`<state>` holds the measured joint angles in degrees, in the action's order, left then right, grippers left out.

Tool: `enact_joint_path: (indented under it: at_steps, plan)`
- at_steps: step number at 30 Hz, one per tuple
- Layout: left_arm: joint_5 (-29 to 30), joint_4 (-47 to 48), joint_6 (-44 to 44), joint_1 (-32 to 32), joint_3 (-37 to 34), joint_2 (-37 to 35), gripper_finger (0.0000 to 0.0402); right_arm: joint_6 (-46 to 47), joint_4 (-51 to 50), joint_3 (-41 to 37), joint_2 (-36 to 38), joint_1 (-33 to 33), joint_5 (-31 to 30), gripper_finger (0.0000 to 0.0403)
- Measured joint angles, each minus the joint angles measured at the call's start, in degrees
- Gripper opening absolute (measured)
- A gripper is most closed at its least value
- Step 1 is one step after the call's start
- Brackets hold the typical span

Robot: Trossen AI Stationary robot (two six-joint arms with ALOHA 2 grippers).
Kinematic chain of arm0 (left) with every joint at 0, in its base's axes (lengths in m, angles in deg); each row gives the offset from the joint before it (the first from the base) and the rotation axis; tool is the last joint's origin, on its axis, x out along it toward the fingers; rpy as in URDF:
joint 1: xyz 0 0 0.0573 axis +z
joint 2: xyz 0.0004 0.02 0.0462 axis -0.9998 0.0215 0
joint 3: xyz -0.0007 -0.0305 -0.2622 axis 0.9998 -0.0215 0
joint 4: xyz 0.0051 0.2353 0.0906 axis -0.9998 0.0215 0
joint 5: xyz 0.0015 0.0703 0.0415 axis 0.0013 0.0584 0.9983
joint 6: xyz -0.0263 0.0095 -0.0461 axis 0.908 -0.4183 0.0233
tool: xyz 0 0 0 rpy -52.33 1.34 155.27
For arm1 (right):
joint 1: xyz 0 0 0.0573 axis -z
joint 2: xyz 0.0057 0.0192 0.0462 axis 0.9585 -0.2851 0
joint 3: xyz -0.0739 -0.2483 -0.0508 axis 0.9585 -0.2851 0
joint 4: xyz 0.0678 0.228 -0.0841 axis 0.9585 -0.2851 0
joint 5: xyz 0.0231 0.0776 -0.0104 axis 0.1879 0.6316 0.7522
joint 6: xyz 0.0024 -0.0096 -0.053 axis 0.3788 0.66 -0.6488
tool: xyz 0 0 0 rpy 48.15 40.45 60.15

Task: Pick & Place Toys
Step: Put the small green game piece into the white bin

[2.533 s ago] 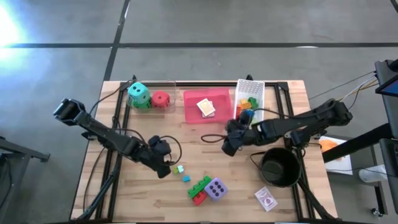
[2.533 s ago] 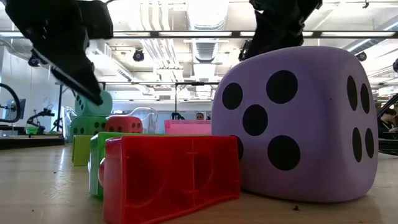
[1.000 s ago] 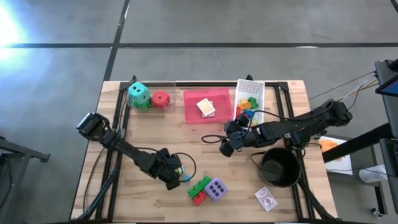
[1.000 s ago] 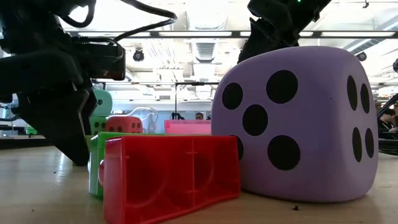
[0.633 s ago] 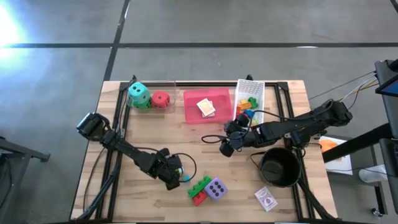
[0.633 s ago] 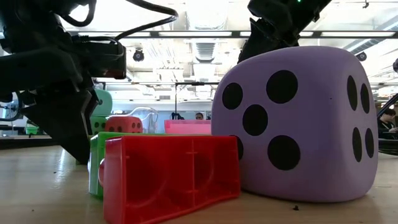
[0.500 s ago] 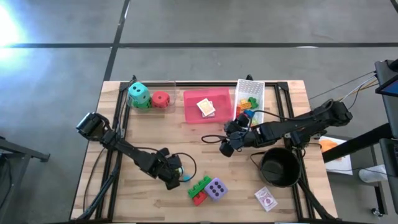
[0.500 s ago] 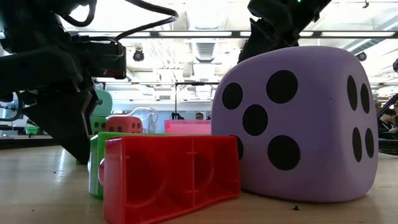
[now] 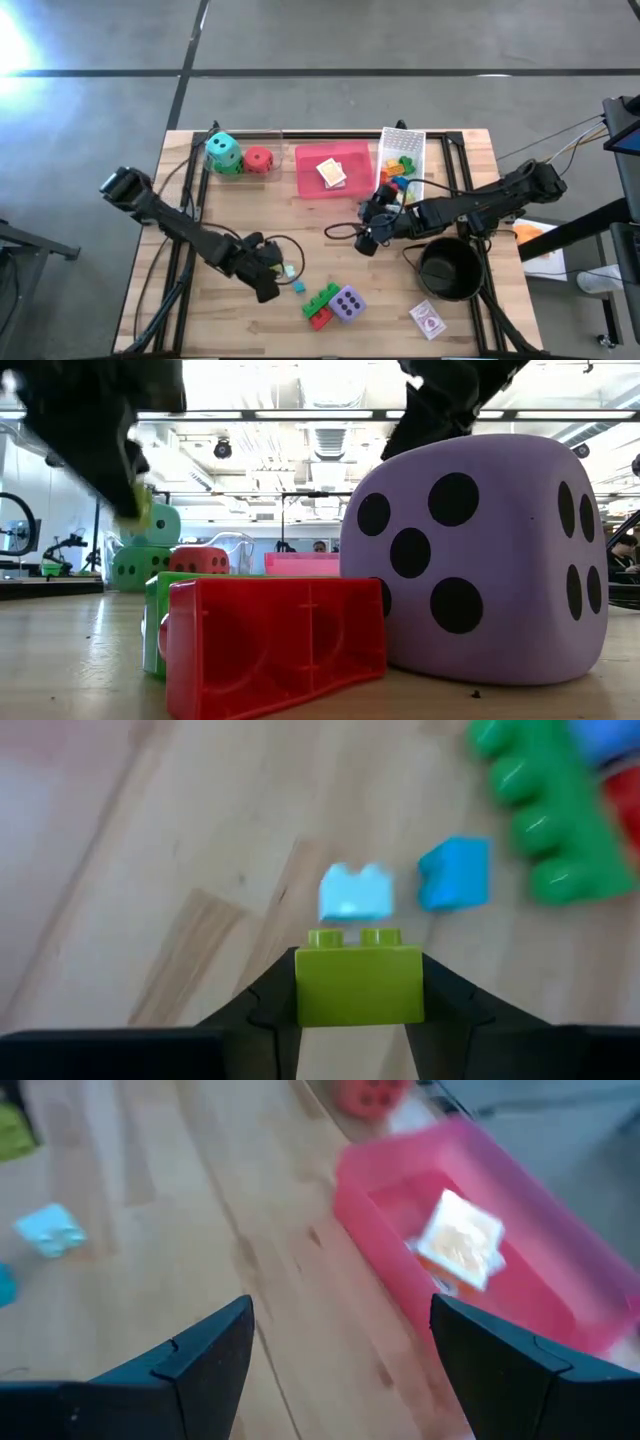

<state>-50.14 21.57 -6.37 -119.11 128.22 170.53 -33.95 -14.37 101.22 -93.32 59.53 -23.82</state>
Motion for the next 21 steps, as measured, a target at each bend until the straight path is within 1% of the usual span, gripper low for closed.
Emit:
enact_joint_path:
  at_steps: [4,9,13,15,18,21]
  plan:
    - [3.1,-3.8,-3.2,0.0,0.0,-5.4,0.0130,-8.6,6.5,0.0,-0.3,-2.3,0.0,0.0294]
    - [4.7,-14.8,-12.7,0.2,0.0,-10.7,0.0130,-21.2,15.4,0.0,-1.3,-5.9,1.0,0.0294]
    - [4.7,-26.2,-22.9,0.5,0.0,-13.2,0.0130,-30.4,23.7,-0.1,-3.0,-7.7,0.9,0.0294]
    - [4.4,-30.1,-26.7,0.9,0.1,-13.9,0.0130,-35.1,29.0,-0.1,-4.1,-8.1,0.9,0.0294]
    - [2.5,-34.4,-29.4,2.5,0.2,-14.0,0.0130,-42.0,36.1,0.0,-5.8,-8.3,1.0,0.0294]
    - [0.1,-35.6,-29.6,5.1,0.3,-13.8,0.0130,-49.9,42.4,0.0,-8.1,-8.3,0.9,0.0294]
